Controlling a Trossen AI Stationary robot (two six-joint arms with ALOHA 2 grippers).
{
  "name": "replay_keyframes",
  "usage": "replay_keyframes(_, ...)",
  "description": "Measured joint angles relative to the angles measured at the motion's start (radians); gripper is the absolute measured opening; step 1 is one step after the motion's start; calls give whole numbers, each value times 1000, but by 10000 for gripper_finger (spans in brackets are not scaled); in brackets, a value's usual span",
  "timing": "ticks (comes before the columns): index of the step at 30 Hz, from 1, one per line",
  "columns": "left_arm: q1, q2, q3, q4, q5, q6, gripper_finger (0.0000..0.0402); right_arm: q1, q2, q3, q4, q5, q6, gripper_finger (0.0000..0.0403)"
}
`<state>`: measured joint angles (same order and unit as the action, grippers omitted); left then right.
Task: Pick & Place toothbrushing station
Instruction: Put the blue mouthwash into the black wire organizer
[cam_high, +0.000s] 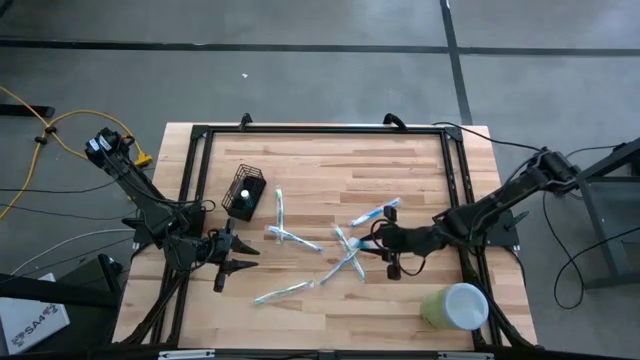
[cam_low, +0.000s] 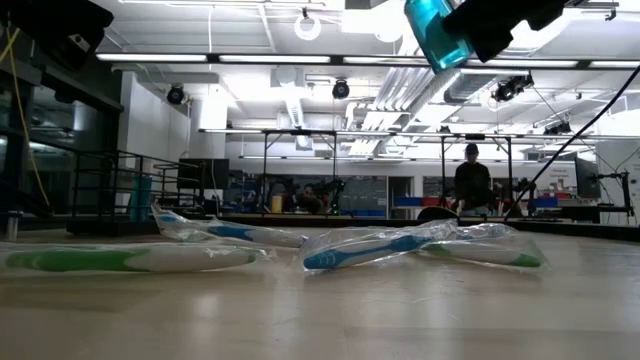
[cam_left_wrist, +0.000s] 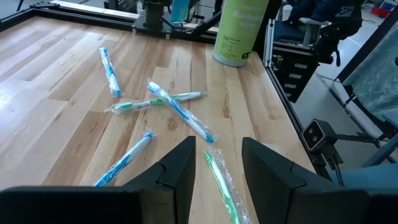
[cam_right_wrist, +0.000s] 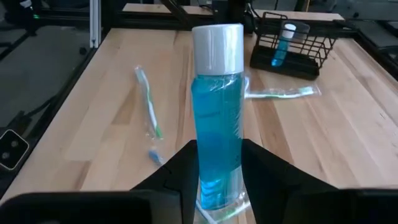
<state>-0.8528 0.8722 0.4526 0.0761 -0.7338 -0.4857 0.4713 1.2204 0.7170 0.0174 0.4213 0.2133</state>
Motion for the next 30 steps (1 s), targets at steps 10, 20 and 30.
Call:
replay_keyframes(10,0,0,0,6,0,0,127,16,101,0,98,-4,25,105)
replay_keyframes(20,1,0,0,152,0,0,127,33,135,0,169,-3,33,105)
replay_keyframes(30,7,6,0,165,-14,-71,127,33,134,0,189,-9,30,105)
